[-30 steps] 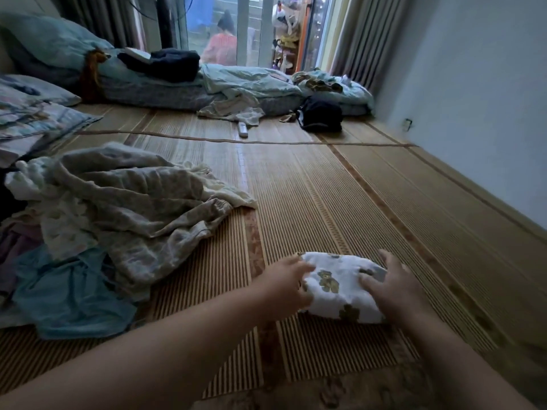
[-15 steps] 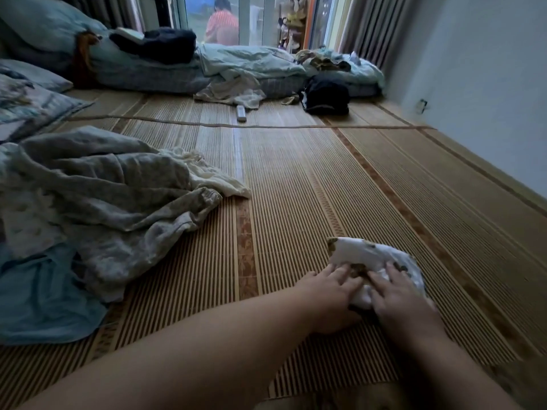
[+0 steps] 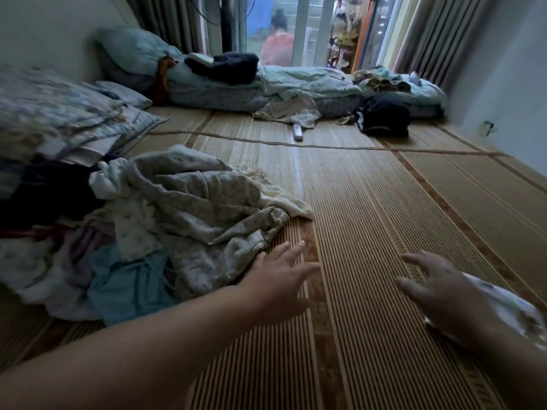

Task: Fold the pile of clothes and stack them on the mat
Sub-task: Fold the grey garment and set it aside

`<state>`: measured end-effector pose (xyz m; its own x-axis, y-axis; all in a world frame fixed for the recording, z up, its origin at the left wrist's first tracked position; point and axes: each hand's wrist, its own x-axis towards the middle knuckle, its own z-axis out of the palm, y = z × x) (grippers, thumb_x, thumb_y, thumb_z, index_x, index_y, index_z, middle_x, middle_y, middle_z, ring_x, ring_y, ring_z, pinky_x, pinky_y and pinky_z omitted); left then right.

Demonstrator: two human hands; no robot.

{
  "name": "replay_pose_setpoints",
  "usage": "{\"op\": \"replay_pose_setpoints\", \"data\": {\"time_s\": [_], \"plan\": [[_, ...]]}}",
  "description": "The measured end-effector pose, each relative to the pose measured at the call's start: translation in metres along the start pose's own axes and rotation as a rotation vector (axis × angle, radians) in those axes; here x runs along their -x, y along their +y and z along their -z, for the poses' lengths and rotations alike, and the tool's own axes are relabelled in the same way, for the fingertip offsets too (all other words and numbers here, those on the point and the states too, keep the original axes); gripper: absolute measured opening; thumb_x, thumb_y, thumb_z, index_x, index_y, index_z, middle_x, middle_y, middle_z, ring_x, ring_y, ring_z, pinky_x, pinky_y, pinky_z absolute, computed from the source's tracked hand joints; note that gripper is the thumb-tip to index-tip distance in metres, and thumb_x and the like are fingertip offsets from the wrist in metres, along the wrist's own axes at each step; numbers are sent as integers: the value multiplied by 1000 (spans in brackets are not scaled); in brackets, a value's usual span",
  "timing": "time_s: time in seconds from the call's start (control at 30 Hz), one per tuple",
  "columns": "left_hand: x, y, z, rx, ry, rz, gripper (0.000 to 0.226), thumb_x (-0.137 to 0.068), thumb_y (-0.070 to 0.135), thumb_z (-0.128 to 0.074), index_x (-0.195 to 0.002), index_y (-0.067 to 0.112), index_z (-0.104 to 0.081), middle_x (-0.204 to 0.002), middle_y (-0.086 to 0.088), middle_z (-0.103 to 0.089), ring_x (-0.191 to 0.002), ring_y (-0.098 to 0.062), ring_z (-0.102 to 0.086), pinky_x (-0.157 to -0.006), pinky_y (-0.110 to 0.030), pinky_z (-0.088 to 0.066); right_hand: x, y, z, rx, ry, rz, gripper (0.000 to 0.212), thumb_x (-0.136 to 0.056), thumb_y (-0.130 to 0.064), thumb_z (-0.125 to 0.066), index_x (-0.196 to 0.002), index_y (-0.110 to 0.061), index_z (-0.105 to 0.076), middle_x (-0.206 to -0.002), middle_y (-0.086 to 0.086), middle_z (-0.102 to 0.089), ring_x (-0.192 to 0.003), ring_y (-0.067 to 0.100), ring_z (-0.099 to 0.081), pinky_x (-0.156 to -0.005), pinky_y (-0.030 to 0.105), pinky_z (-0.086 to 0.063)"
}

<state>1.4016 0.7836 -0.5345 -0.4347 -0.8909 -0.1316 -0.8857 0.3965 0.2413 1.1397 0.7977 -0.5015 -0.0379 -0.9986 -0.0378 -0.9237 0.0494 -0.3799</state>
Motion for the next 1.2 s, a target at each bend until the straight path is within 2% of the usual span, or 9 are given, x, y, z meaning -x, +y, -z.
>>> {"op": "replay_pose_setpoints", "data": {"time_s": [0.13, 0.33, 0.47, 0.63, 0.77, 0.87, 0.97, 1.07, 1.2], "plan": [[48, -104, 24, -43, 174, 310, 83, -70, 73, -36, -146, 44, -21, -161, 6, 3, -147, -20, 10, -117, -53, -6, -14, -100, -36, -55, -157, 286, 56, -88, -37, -61, -139, -34, -40, -152, -6, -31, -137, 15, -33, -97, 29, -45], [99, -183, 15, 40, 98, 459, 98, -64, 77, -51, -149, 43, -15, -161, 3, 10, -147, -26, 6, -118, -39, -9, -45, -210, -132, 216, -331, 464, 85, -79, -52, -66, -147, -42, -17, -160, -1, -9, -146, 28, -7, -115, 52, -19], [102, -188, 0, 172, 106, 445, 100, -55, 79, -36, -148, 43, -21, -161, 3, -3, -146, -26, -2, -119, -39, -13, -64, -229, -165, 329, -253, 371, 54, -92, -38, -47, -143, -30, -33, -151, 8, -28, -138, 34, -26, -110, 52, -29], [100, -175, 22, 363, 200, 428, 90, -63, 73, -47, -144, 35, -35, -146, -1, -36, -137, -24, -28, -113, -38, -29, -74, -235, -113, -394, -381, 280, 33, -88, -13, -41, -101, -21, -71, -112, 10, -61, -109, 28, -57, -96, 40, -45], [107, -147, 57, 575, 349, 356, 86, -65, 62, -61, -142, 31, -40, -141, 1, -43, -133, -25, -39, -106, -40, -39, -51, -249, -11, -760, -261, 222, 21, -93, 5, -38, -87, 10, -58, -72, 10, -53, -66, 22, -51, -51, 12, -41], [120, -108, 89, 665, 411, 216, 75, -82, 30, -71, -147, 27, -33, -138, 9, -42, -129, -11, -41, -95, -12, -33, -26, -263, 58, -1025, -50, 257, 23, -94, -2, -42, -90, 1, -64, -77, 11, -57, -68, 22, -54, -54, 22, -46], [133, -67, 113, 699, 474, 86, 68, -80, 23, -75, -137, 35, -39, -107, 28, -51, -90, 16, -51, -66, 8, -32, 0, -274, 104, -1319, -182, 320, 32, -97, -17, -36, -99, -15, -68, -97, 8, -72, -88, 23, -70, -70, 36, -59], [143, -35, 118, 850, 504, -29, 70, -75, 5, -78, -129, 31, -41, -97, 28, -52, -85, 21, -56, -64, 4, -40, 23, -276, 129, -1465, -282, 353, 31, -97, -18, -35, -104, -11, -64, -93, 6, -72, -86, 21, -71, -69, 34, -59], [147, -15, 117, 992, 612, 15, 11, -84, 9, -69, -95, 8, -66, -81, -4, -69, -65, 2, -62, -58, -15, -50, 38, -254, 132, -1480, -304, 316, 30, -97, -24, -39, -104, -11, -64, -98, 8, -70, -91, 24, -69, -73, 36, -58]]}}
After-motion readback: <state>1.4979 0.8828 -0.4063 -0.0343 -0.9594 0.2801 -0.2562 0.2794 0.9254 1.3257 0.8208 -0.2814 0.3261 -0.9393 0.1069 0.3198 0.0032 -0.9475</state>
